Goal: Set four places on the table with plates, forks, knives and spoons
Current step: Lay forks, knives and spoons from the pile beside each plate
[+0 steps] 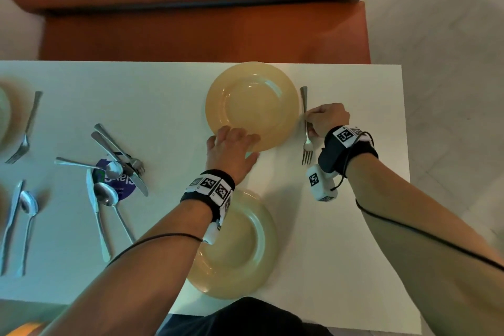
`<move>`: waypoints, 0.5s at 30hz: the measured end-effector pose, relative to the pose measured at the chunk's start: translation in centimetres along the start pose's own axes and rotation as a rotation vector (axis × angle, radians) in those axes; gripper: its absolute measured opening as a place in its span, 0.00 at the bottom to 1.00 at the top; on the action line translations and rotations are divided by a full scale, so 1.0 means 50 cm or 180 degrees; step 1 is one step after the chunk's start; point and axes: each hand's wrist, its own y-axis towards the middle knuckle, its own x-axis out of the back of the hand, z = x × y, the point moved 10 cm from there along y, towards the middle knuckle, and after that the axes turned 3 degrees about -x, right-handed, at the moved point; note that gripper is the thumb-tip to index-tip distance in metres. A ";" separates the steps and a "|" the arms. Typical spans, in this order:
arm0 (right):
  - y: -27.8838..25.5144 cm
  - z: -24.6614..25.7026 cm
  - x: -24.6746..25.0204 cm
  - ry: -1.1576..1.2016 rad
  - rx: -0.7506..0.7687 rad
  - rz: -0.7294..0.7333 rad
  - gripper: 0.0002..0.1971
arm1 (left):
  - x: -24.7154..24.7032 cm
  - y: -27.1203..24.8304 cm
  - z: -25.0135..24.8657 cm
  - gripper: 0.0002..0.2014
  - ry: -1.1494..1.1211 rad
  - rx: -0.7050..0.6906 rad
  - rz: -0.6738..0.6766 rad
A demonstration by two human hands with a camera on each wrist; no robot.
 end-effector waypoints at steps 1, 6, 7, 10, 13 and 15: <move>0.004 0.005 0.002 -0.0069 0.0007 -0.0045 0.10 | 0.001 0.001 0.000 0.21 0.0027 0.0001 -0.0020; 0.018 0.020 0.005 -0.0245 0.0014 -0.0142 0.02 | 0.000 0.002 0.007 0.21 0.0107 0.0036 -0.0039; 0.017 0.023 0.005 -0.0259 0.0024 -0.0131 0.02 | -0.001 0.001 0.008 0.21 0.0100 0.0039 -0.0042; 0.019 0.026 0.006 -0.0288 0.0030 -0.0150 0.04 | -0.002 0.001 0.007 0.22 0.0094 0.0026 -0.0047; 0.018 0.029 0.007 -0.0321 0.0093 -0.0207 0.04 | -0.003 -0.002 0.006 0.22 0.0122 0.0024 -0.0021; 0.017 0.030 0.005 -0.0352 0.0134 -0.0222 0.04 | 0.000 -0.006 0.007 0.23 0.0103 0.0023 -0.0028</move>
